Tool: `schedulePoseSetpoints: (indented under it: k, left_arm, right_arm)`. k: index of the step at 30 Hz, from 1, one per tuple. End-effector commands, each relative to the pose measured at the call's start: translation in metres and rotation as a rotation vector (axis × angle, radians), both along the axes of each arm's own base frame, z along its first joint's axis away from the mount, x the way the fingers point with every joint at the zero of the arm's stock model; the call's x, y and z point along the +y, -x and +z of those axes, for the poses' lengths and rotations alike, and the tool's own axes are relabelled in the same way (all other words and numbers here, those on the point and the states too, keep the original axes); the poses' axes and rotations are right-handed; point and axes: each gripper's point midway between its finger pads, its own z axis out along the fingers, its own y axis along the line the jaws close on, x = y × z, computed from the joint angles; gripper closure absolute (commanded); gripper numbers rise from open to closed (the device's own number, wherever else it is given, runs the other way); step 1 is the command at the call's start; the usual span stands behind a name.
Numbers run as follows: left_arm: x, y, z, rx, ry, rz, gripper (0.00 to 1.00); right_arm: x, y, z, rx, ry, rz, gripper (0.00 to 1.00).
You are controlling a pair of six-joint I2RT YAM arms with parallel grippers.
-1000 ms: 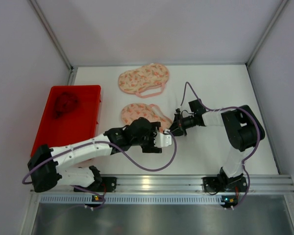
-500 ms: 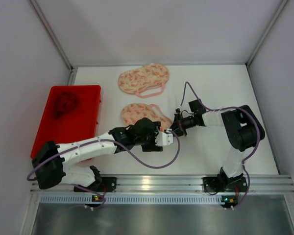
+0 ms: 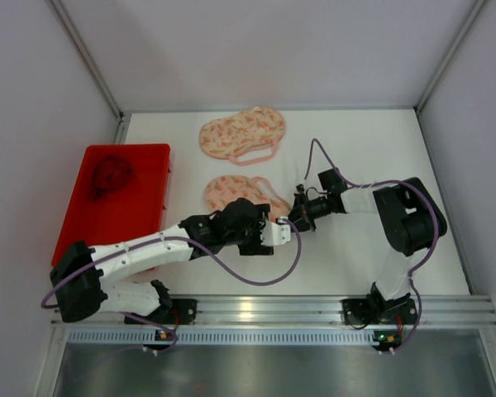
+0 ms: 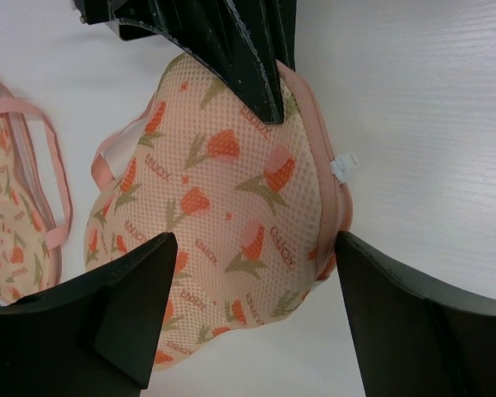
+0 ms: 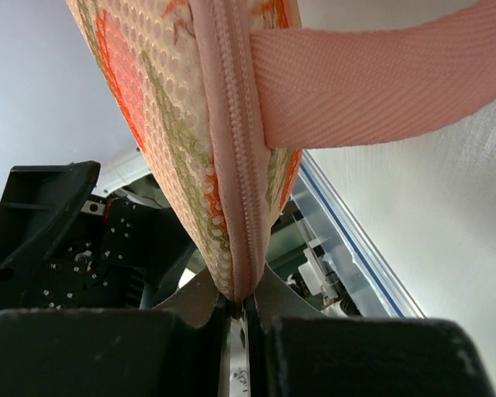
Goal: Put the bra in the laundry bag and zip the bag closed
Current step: Adjust the bra in the laundry bag.
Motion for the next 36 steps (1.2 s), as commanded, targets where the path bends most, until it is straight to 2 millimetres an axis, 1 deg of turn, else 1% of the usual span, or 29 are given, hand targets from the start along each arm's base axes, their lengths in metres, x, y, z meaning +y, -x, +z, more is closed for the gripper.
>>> schedulePoseSetpoints:
  k: [1,3,6,9,10,11,13,15,17,18,19,20,22,24,26,27,29,30,31,32,33,36]
  left_arm:
    - [-0.009,-0.012,0.025,-0.056,0.065,0.025,0.17]
    - [-0.008,-0.018,0.023,-0.073,0.057,0.047,0.17]
    - [-0.011,-0.033,0.027,-0.129,0.069,0.098,0.17]
    - [-0.013,-0.041,0.027,-0.159,0.075,0.127,0.17]
    - [-0.013,-0.043,0.024,-0.163,0.071,0.131,0.17]
    - [-0.017,-0.046,0.028,-0.185,0.088,0.128,0.17]
    - [-0.017,-0.046,0.022,-0.197,0.080,0.120,0.16]
    - [-0.020,-0.046,0.021,-0.224,0.083,0.113,0.16]
    - [-0.022,-0.042,0.011,-0.240,0.072,0.090,0.15]
    - [-0.025,-0.043,0.012,-0.257,0.086,0.090,0.14]
    - [-0.025,-0.041,0.005,-0.259,0.072,0.083,0.14]
    - [-0.026,-0.037,-0.003,-0.258,0.057,0.065,0.13]
    - [-0.028,-0.032,-0.012,-0.241,0.045,0.053,0.12]
    - [-0.027,-0.026,-0.014,-0.226,0.043,0.039,0.12]
    - [-0.023,-0.017,-0.009,-0.204,0.049,0.012,0.12]
    - [-0.023,-0.014,-0.003,-0.196,0.057,0.003,0.12]
    - [-0.017,0.001,0.005,-0.145,0.062,-0.034,0.11]
    - [-0.017,0.005,0.013,-0.134,0.070,-0.056,0.12]
    - [-0.015,0.011,0.025,-0.135,0.103,-0.068,0.12]
    - [-0.014,0.021,0.026,-0.103,0.108,-0.103,0.12]
    - [-0.014,0.030,0.036,-0.092,0.134,-0.151,0.12]
    - [-0.006,0.051,0.033,-0.044,0.121,-0.232,0.12]
  right_arm:
    - [0.007,0.000,0.024,-0.074,-0.057,0.047,1.00]
    - [0.008,0.002,0.025,-0.071,-0.060,0.052,1.00]
    - [0.012,0.007,0.029,-0.074,-0.076,0.075,1.00]
    - [0.015,0.009,0.031,-0.070,-0.089,0.088,1.00]
    - [0.015,0.011,0.033,-0.063,-0.097,0.094,1.00]
    - [0.018,0.013,0.034,-0.061,-0.104,0.102,1.00]
    - [0.019,0.014,0.035,-0.053,-0.112,0.105,1.00]
    - [0.021,0.014,0.036,-0.044,-0.119,0.108,1.00]
    - [0.022,0.016,0.036,-0.010,-0.121,0.108,1.00]
    - [0.023,0.015,0.038,-0.030,-0.137,0.112,1.00]
    - [0.024,0.015,0.037,-0.024,-0.137,0.112,1.00]
    - [0.024,0.015,0.038,-0.021,-0.137,0.114,1.00]
    - [0.025,0.013,0.038,-0.019,-0.137,0.113,1.00]
    - [0.025,0.013,0.037,-0.020,-0.135,0.114,1.00]
    - [0.025,0.011,0.036,-0.036,-0.128,0.116,1.00]
    - [0.025,0.011,0.035,-0.043,-0.127,0.116,1.00]
    - [0.024,0.011,0.032,-0.025,-0.115,0.114,1.00]
    - [0.024,0.011,0.031,-0.023,-0.111,0.113,1.00]
    - [0.025,0.008,0.031,-0.028,-0.109,0.111,1.00]
    - [0.024,0.008,0.030,-0.029,-0.105,0.113,1.00]
    - [0.025,0.007,0.027,-0.028,-0.099,0.113,1.00]
    - [0.027,0.001,0.029,-0.046,-0.100,0.116,1.00]
